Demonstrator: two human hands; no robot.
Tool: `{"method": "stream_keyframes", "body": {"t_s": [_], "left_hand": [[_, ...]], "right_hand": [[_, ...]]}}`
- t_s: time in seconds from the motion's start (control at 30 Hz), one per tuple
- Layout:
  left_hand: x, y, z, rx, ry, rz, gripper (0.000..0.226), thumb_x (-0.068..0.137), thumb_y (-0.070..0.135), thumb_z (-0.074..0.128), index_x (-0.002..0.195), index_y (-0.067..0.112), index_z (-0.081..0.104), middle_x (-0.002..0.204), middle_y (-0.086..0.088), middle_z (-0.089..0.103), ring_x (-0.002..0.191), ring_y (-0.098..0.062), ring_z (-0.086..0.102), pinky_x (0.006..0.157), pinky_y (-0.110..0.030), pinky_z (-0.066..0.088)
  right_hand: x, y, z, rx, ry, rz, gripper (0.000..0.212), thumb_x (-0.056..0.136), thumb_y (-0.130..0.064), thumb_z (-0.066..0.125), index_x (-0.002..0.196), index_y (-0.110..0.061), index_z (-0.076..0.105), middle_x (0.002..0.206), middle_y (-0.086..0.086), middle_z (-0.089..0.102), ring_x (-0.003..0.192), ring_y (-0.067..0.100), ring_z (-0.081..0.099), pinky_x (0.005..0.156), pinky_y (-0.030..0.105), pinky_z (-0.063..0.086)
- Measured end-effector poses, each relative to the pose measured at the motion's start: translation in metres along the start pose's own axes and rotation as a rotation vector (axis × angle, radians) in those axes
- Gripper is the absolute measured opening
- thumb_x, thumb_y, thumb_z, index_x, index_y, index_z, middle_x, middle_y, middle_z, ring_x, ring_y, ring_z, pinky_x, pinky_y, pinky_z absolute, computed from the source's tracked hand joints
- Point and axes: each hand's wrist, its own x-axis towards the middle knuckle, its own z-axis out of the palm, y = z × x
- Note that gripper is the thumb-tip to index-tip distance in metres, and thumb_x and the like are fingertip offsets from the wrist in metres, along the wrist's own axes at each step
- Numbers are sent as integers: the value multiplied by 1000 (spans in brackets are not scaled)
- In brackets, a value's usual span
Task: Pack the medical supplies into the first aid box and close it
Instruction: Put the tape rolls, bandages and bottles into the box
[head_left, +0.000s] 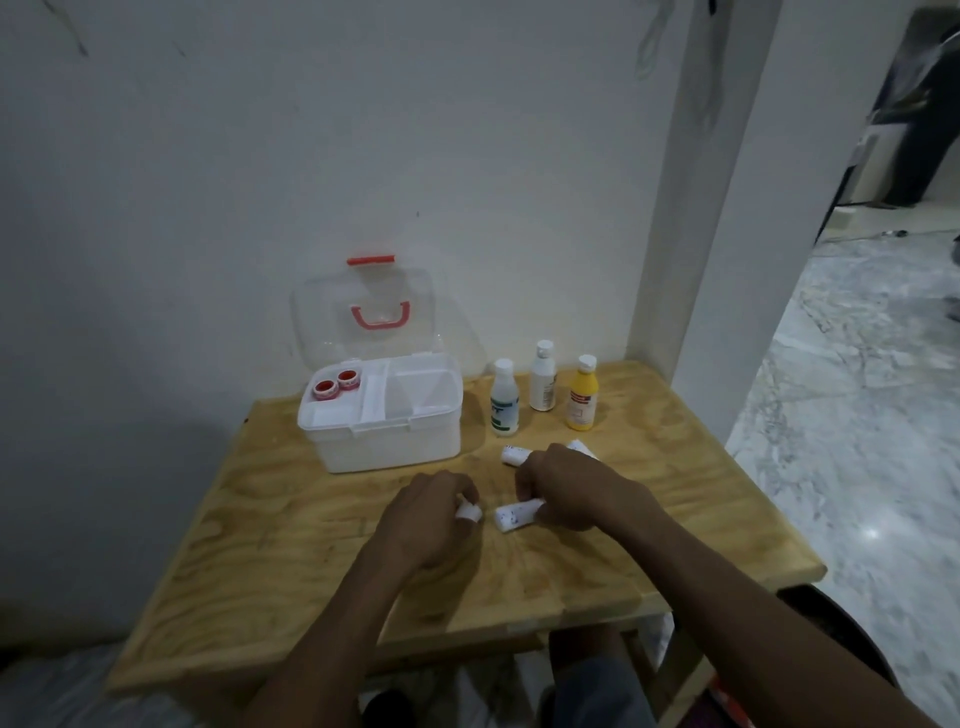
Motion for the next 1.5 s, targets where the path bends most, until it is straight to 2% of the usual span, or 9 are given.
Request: {"method": "stream_keyframes", "body": {"t_s": [0.23, 0.43, 0.57, 0.67, 0.8, 0.97, 1.1, 1.3, 1.5], "left_hand": [[-21, -21, -25, -199, 173, -63, 14, 82, 37, 65, 91, 27, 64, 75, 6, 71, 66, -7, 67, 67, -39, 59], [-25, -39, -82, -300, 502, -173, 15, 78, 22, 75, 90, 25, 67, 73, 17, 66, 61, 3, 66, 55, -11, 49], [-7, -58, -116, -326, 624, -268, 18, 76, 23, 77, 92, 23, 70, 77, 8, 69, 67, -3, 67, 63, -22, 52], [13, -73, -130, -301, 628, -321, 15, 76, 26, 76, 89, 20, 71, 78, 1, 73, 70, -14, 69, 70, -33, 58], [36, -85, -138, -226, 514, -383, 21, 75, 26, 77, 93, 18, 71, 85, -4, 74, 79, -22, 69, 73, -32, 57], [54, -89, -136, -95, 393, -407, 32, 77, 24, 76, 107, 13, 72, 109, -9, 72, 92, -24, 68, 70, -26, 48], [59, -90, -133, -33, 367, -417, 37, 78, 25, 78, 112, 10, 71, 111, -9, 72, 93, -24, 67, 70, -26, 45], [62, -96, -127, 44, 337, -362, 33, 80, 26, 76, 110, 12, 74, 105, -10, 74, 89, -24, 69, 75, -27, 49], [59, -101, -121, 44, 372, -348, 36, 83, 25, 74, 117, 14, 71, 116, -8, 72, 95, -22, 69, 79, -27, 49]], "right_hand": [[11, -15, -16, 203, -2, 17, 33, 88, -58, 55, 96, -27, 62, 98, -3, 64, 86, 13, 60, 68, 28, 46], [41, -52, -56, 467, 259, 17, 39, 79, -37, 75, 113, -20, 65, 92, -1, 73, 71, 3, 63, 60, 17, 47], [82, -78, -73, 619, 375, 126, 47, 73, -34, 77, 115, -19, 64, 97, 1, 73, 87, 14, 65, 80, 31, 53], [114, -95, -78, 718, 396, 220, 52, 69, -33, 78, 117, -19, 62, 113, 3, 66, 104, 23, 61, 88, 42, 55], [140, -112, -82, 802, 394, 272, 49, 71, -19, 78, 116, -5, 64, 115, 13, 64, 98, 26, 65, 86, 40, 56], [168, -122, -76, 771, 315, 341, 18, 77, -10, 74, 85, -5, 59, 78, 3, 52, 69, 14, 51, 63, 22, 44], [185, -123, -66, 706, 314, 357, 38, 78, -13, 75, 60, -15, 41, 60, 0, 40, 53, 11, 42, 50, 17, 31], [195, -123, -58, 600, 277, 340, 27, 76, -9, 75, 83, -7, 49, 64, -1, 40, 54, 11, 41, 48, 17, 28], [197, -120, -56, 603, 275, 320, 30, 77, -8, 77, 100, -7, 57, 82, 0, 50, 65, 11, 47, 57, 15, 38]]}}
